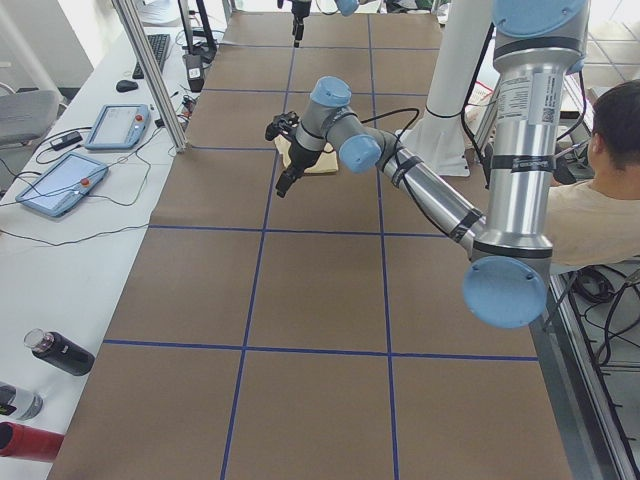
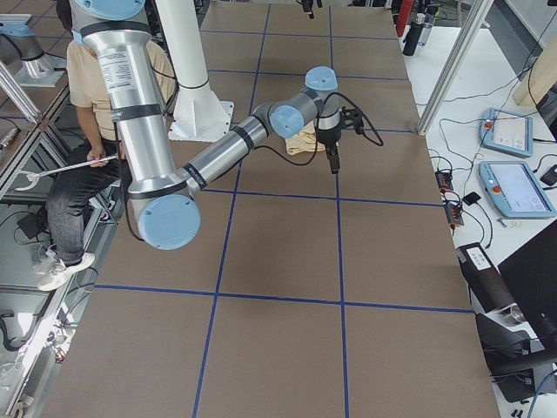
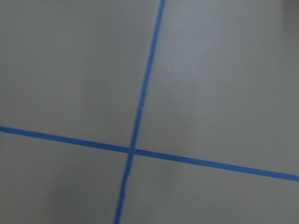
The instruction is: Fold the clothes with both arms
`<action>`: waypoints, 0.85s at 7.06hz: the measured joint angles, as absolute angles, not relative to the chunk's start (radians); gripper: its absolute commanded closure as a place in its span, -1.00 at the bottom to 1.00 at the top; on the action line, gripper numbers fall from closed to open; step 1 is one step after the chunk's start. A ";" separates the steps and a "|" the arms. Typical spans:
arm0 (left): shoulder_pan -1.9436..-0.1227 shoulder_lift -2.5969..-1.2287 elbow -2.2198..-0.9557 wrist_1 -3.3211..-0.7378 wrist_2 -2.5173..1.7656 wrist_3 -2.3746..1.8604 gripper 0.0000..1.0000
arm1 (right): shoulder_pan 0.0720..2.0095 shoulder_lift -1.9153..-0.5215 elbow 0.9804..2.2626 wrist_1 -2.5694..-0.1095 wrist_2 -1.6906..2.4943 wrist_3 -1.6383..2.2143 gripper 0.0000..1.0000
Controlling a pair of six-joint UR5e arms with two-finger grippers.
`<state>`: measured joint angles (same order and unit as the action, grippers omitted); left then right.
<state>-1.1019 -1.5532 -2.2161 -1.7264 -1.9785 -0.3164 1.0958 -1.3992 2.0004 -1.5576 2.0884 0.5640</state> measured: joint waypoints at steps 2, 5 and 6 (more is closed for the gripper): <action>-1.382 -1.466 -2.139 -1.725 -2.088 -0.012 -1.00 | 1.329 -1.586 1.986 -1.562 2.209 0.253 -1.00; -1.585 -1.411 -1.906 -1.722 -2.157 0.192 -1.00 | 1.591 -1.824 1.885 -1.563 2.305 -0.005 -1.00; -1.627 -1.404 -1.856 -1.720 -2.160 0.206 -1.00 | 1.617 -1.857 1.843 -1.566 2.304 -0.033 -1.00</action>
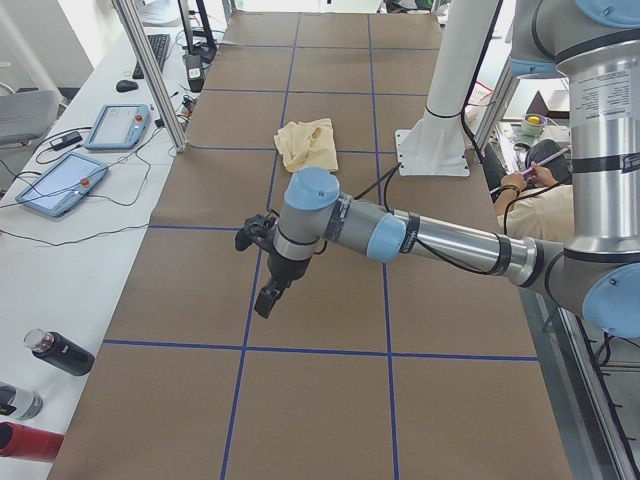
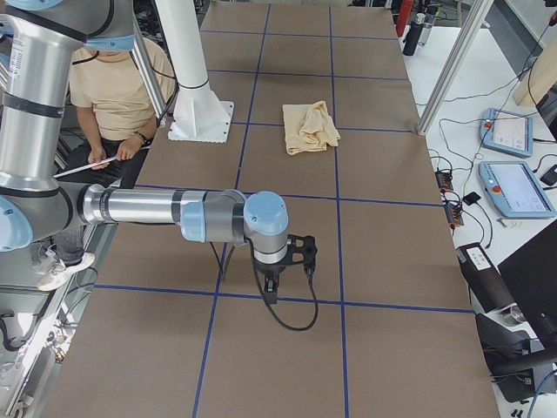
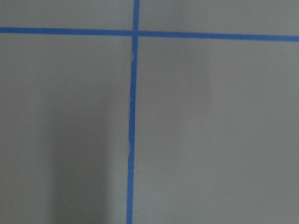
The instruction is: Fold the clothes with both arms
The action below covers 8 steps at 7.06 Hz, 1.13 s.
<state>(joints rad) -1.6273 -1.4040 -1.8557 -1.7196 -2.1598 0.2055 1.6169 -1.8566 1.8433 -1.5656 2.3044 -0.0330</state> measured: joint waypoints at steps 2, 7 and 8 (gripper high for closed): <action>-1.657 -1.391 -1.824 -1.689 -2.173 0.206 -1.00 | 1.624 -1.856 1.792 -1.568 2.343 -0.040 -1.00; -1.659 -1.349 -1.831 -1.657 -2.290 0.209 -1.00 | 1.541 -1.837 1.819 -1.555 2.274 -0.052 -1.00; -1.659 -1.349 -1.832 -1.657 -2.290 0.211 -1.00 | 1.540 -1.839 1.823 -1.545 2.269 -0.056 -1.00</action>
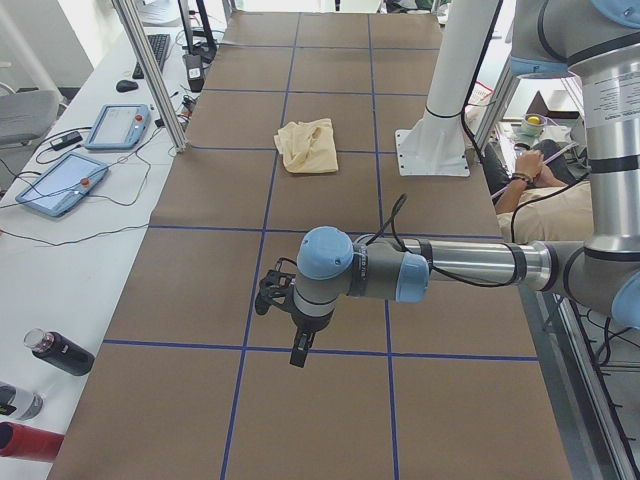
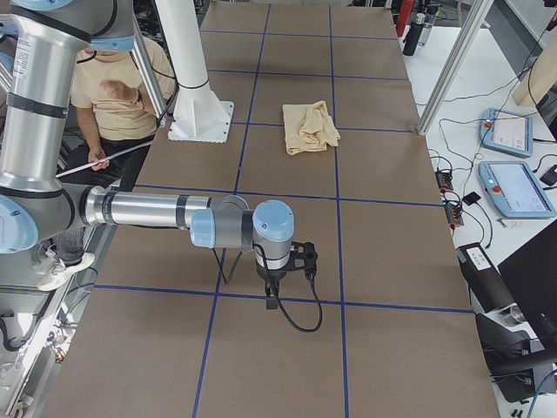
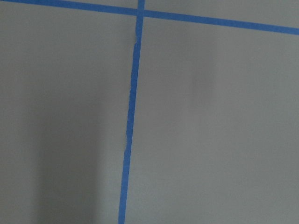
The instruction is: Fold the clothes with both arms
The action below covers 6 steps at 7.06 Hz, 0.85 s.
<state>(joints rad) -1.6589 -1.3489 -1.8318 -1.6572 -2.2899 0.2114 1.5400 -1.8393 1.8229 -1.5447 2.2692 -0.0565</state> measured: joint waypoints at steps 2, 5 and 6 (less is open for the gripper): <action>-1.656 -1.347 -1.811 -1.655 -2.289 0.208 -1.00 | 1.539 -1.843 1.820 -1.531 2.271 -0.057 -1.00; -1.655 -1.356 -1.769 -1.652 -2.293 0.162 -1.00 | 1.539 -1.844 1.817 -1.531 2.275 -0.057 -1.00; -1.655 -1.354 -1.773 -1.652 -2.294 0.118 -1.00 | 1.539 -1.844 1.816 -1.530 2.275 -0.057 -1.00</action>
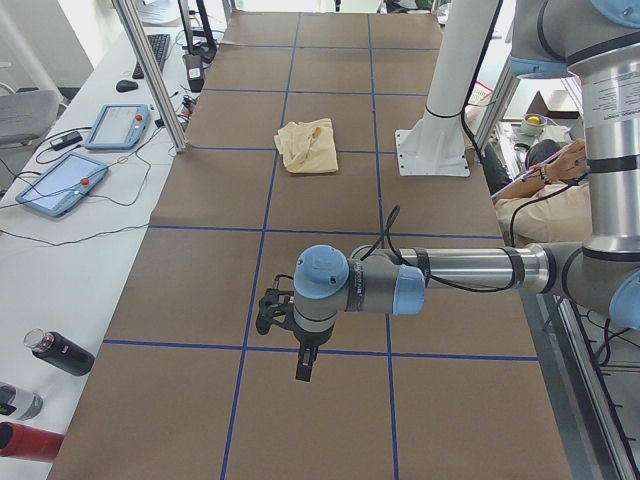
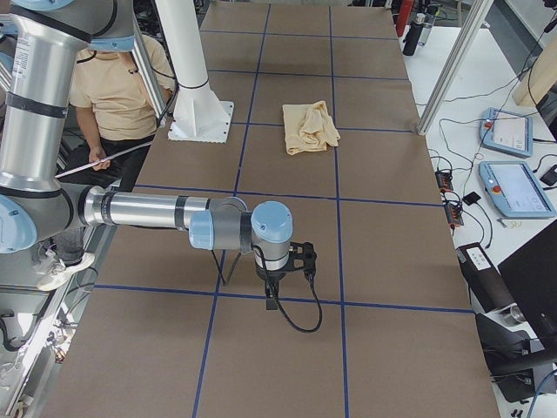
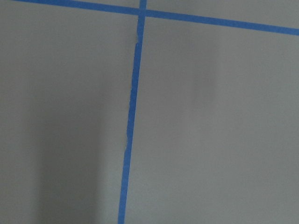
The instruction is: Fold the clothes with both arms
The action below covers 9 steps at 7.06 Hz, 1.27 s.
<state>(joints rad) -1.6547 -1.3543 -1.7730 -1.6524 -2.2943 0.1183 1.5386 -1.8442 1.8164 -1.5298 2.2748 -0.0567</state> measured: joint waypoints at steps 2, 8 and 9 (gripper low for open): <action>-1.647 -1.353 -1.782 -1.656 -2.296 0.084 -1.00 | 1.539 -1.845 1.816 -1.529 2.275 -0.057 -1.00; -1.581 -1.354 -1.791 -1.695 -2.370 0.095 -1.00 | 1.539 -1.844 1.816 -1.529 2.275 -0.057 -1.00; -1.580 -1.354 -1.791 -1.698 -2.376 0.096 -1.00 | 1.539 -1.844 1.815 -1.529 2.275 -0.057 -1.00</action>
